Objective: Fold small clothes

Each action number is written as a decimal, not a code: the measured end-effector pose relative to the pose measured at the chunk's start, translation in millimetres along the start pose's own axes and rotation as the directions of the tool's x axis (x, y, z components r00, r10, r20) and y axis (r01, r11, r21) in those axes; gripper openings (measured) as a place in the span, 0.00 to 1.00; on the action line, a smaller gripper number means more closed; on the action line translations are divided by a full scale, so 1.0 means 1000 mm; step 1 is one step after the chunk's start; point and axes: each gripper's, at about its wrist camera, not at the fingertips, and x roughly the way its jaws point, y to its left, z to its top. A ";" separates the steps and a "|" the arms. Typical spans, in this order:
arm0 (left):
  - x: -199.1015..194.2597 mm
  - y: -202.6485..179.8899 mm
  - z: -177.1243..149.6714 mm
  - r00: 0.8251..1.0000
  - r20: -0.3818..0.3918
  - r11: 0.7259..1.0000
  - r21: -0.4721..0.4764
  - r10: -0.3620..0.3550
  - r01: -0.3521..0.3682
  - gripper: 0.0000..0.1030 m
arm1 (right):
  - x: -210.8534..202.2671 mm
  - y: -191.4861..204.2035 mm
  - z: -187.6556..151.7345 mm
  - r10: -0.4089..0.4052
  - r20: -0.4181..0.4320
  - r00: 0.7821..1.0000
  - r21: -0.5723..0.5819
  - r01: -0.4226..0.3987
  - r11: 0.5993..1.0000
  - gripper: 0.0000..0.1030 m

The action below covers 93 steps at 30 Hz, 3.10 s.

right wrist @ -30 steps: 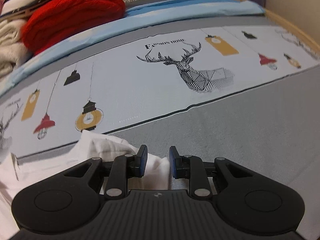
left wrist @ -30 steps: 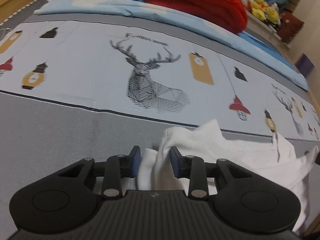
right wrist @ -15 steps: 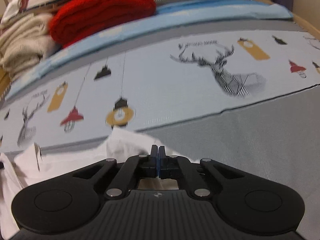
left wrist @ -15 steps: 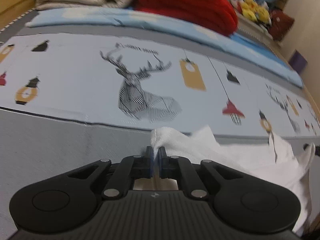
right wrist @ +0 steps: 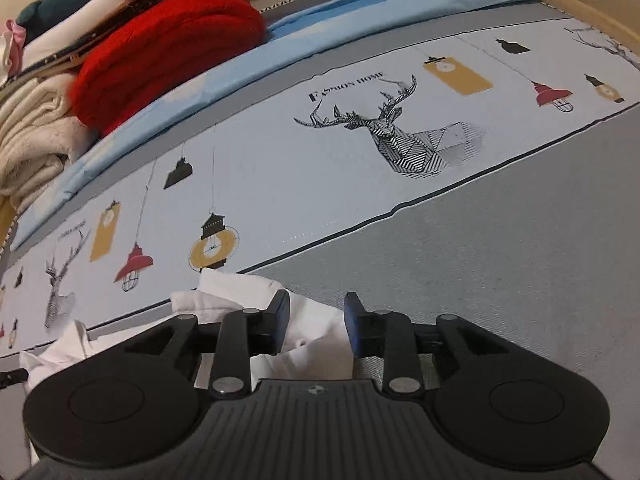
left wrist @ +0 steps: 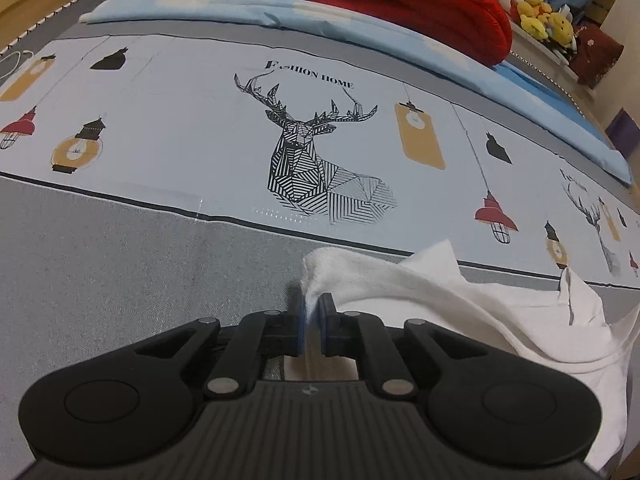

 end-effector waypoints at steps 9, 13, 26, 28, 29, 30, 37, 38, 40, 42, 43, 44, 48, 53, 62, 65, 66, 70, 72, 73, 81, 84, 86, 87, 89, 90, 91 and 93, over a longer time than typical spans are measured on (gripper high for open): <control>0.003 -0.007 -0.003 1.000 -0.019 1.000 -0.002 0.004 -0.004 0.23 | 0.005 0.033 -0.014 0.055 -0.089 0.994 -0.233 -0.074 0.970 0.34; 0.006 -0.006 -0.004 1.000 -0.022 1.000 -0.003 0.010 -0.010 0.21 | 0.017 0.050 -0.017 0.001 -0.071 0.997 -0.296 -0.022 0.955 0.34; -0.001 -0.002 0.005 0.994 0.083 0.996 -0.060 0.065 -0.060 0.04 | 0.033 0.031 0.002 -0.080 0.047 0.996 0.102 0.075 0.992 0.04; -0.007 0.001 0.006 0.991 0.124 0.997 -0.068 0.051 -0.043 0.04 | 0.033 0.040 0.001 -0.101 0.066 0.993 0.068 0.096 0.993 0.03; -0.008 0.000 0.007 0.989 0.134 0.997 -0.060 0.053 -0.046 0.04 | 0.029 0.041 0.000 -0.101 0.096 0.990 0.075 0.094 0.993 0.03; -0.006 -0.002 0.007 0.990 0.126 0.997 -0.044 0.061 -0.056 0.04 | 0.028 0.040 0.002 -0.091 0.115 0.989 0.084 0.082 0.993 0.03; -0.019 0.004 -0.002 0.999 0.050 0.999 -0.042 0.011 -0.009 0.09 | 0.036 0.036 -0.006 -0.160 -0.008 0.987 0.027 0.160 0.987 0.08; -0.024 0.007 -0.006 0.999 0.033 0.998 -0.059 -0.012 0.014 0.10 | 0.031 0.035 -0.008 -0.159 -0.004 0.987 0.017 0.159 0.987 0.08; -0.031 0.013 -0.018 0.997 -0.042 0.994 -0.093 -0.064 0.060 0.16 | 0.018 0.035 -0.013 -0.133 -0.014 0.991 0.004 0.134 0.991 0.17; -0.037 0.015 -0.033 0.987 -0.135 0.993 -0.094 -0.084 0.071 0.17 | 0.003 0.034 -0.022 -0.122 -0.051 0.991 -0.017 0.121 0.993 0.25; -0.041 0.016 -0.043 0.980 -0.179 0.994 -0.082 -0.091 0.078 0.17 | -0.004 0.033 -0.028 -0.118 -0.078 0.990 -0.029 0.116 0.993 0.26; -0.045 0.016 -0.052 0.974 -0.206 0.994 -0.073 -0.099 0.086 0.17 | -0.009 0.032 -0.033 -0.110 -0.100 0.989 -0.038 0.106 0.994 0.26; -0.062 0.015 -0.088 0.960 -0.254 0.993 -0.055 -0.118 0.108 0.24 | -0.035 0.023 -0.062 -0.098 -0.160 0.982 -0.055 0.091 0.994 0.26; -0.063 0.015 -0.109 0.963 -0.260 0.998 -0.023 -0.067 0.064 0.24 | -0.051 0.013 -0.094 -0.112 -0.187 0.976 -0.059 0.103 0.993 0.26; -0.063 0.011 -0.122 0.959 -0.279 0.998 -0.001 -0.054 0.056 0.04 | -0.049 0.002 -0.118 -0.150 -0.241 0.959 -0.066 0.138 0.988 0.15; -0.078 0.023 -0.118 0.976 -0.202 0.995 -0.070 -0.081 0.068 0.03 | -0.058 0.006 -0.118 -0.139 -0.197 0.970 -0.073 0.127 0.989 0.05; -0.081 0.028 -0.118 0.976 -0.198 0.993 -0.092 -0.087 0.070 0.03 | -0.063 0.005 -0.115 -0.135 -0.168 0.977 -0.057 0.127 0.990 0.04; -0.068 0.025 -0.125 0.957 -0.287 0.999 -0.038 -0.046 0.037 0.05 | -0.061 -0.003 -0.116 -0.168 -0.196 0.966 -0.008 0.170 0.985 0.04; -0.067 0.026 -0.122 0.960 -0.278 0.999 -0.052 -0.030 0.016 0.09 | -0.050 0.000 -0.120 -0.195 -0.250 0.948 -0.054 0.187 0.981 0.06; -0.069 0.030 -0.118 0.967 -0.254 0.996 -0.086 -0.038 0.017 0.09 | -0.048 0.004 -0.120 -0.213 -0.254 0.943 -0.088 0.197 0.976 0.07; -0.081 0.037 -0.083 0.981 -0.145 0.983 -0.148 -0.131 0.110 0.31 | -0.108 0.021 -0.062 -0.082 0.081 0.993 -0.160 0.094 0.983 0.18; -0.080 0.033 -0.071 0.974 -0.138 0.983 -0.071 -0.178 0.170 0.35 | -0.125 0.020 -0.050 -0.036 0.184 0.982 -0.207 0.075 0.975 0.23; -0.071 0.040 -0.068 0.971 -0.157 0.983 -0.075 -0.178 0.168 0.37 | -0.127 0.015 -0.050 -0.028 0.215 0.976 -0.214 0.075 0.974 0.23; -0.063 0.044 -0.067 0.969 -0.176 0.982 -0.108 -0.171 0.153 0.37 | -0.125 0.010 -0.053 -0.028 0.219 0.975 -0.208 0.075 0.975 0.23; -0.047 0.046 -0.062 0.964 -0.202 0.979 -0.140 -0.173 0.147 0.37 | -0.113 0.007 -0.055 -0.057 0.152 0.987 -0.195 0.086 0.977 0.23; -0.042 0.044 -0.061 0.962 -0.207 0.978 -0.144 -0.179 0.151 0.37 | -0.113 0.006 -0.056 -0.056 0.157 0.986 -0.193 0.087 0.977 0.23; -0.038 0.043 -0.059 0.959 -0.210 0.976 -0.151 -0.188 0.158 0.38 | -0.114 0.006 -0.055 -0.051 0.174 0.983 -0.192 0.085 0.978 0.23; -0.031 0.041 -0.057 0.954 -0.217 0.969 -0.177 -0.207 0.170 0.41 | -0.110 0.007 -0.054 -0.046 0.171 0.984 -0.195 0.080 0.977 0.23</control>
